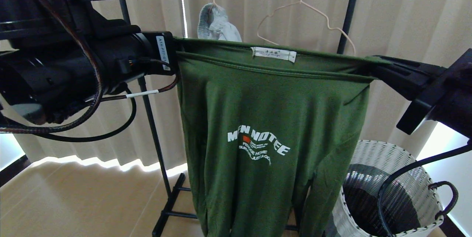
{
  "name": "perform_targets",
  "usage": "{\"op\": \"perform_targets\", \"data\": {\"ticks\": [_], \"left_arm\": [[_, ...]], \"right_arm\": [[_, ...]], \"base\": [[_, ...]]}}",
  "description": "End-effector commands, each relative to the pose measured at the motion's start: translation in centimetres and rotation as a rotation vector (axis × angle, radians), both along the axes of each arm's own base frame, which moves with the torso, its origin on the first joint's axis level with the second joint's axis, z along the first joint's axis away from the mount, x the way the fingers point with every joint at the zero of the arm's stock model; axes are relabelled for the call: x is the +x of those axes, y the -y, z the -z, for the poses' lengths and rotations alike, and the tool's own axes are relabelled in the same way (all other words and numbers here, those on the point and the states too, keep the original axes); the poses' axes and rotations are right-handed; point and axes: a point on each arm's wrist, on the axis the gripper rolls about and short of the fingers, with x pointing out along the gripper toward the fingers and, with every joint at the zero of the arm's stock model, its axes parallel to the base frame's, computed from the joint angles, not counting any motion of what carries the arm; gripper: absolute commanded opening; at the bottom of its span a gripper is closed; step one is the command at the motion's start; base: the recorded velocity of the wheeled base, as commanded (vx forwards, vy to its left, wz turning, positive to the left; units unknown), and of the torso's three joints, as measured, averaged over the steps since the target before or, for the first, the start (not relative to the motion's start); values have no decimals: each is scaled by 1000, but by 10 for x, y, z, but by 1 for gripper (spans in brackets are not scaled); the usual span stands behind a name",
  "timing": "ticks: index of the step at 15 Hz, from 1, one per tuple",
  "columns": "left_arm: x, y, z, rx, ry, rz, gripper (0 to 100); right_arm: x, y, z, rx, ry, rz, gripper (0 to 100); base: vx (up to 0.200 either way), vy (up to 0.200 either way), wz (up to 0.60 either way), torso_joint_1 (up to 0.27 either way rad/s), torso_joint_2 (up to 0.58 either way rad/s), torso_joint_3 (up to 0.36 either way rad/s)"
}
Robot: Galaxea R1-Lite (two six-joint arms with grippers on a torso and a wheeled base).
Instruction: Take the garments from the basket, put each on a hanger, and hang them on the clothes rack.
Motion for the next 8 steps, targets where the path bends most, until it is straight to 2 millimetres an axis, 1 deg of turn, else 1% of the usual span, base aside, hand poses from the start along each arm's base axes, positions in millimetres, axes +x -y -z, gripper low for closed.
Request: {"op": "perform_targets", "data": {"ticks": [1,3,4,5,6,7,8], "left_arm": [[4,-3,3,-7,-13,-18,0],[0,-5,8,-1,-28,-15,0],[-7,-10,6,-8,-18,-8,0],[-10,-11,5,-10,-16,-4,0],[-18,-17,2,-15,-5,-4,0],[-23,-19,1,-19,0,-1,0],[-33,-25,2,-16,4,9,0]], "right_arm": [[4,-2,7,-18,-24,-2,0],[11,-7,5,-18,-24,2,0],[17,-8,4,-17,-23,13,0],[22,-8,2,-16,-22,28,0],[38,-7,5,-23,-34,64,0],[43,-10,5,-24,-37,68,0],[56,-16,4,-22,-34,70,0]], "base": [[0,0,0,0,0,0],[0,0,0,0,0,0],[0,0,0,0,0,0],[0,0,0,0,0,0],[0,0,0,0,0,0],[0,0,0,0,0,0],[0,0,0,0,0,0]]}}
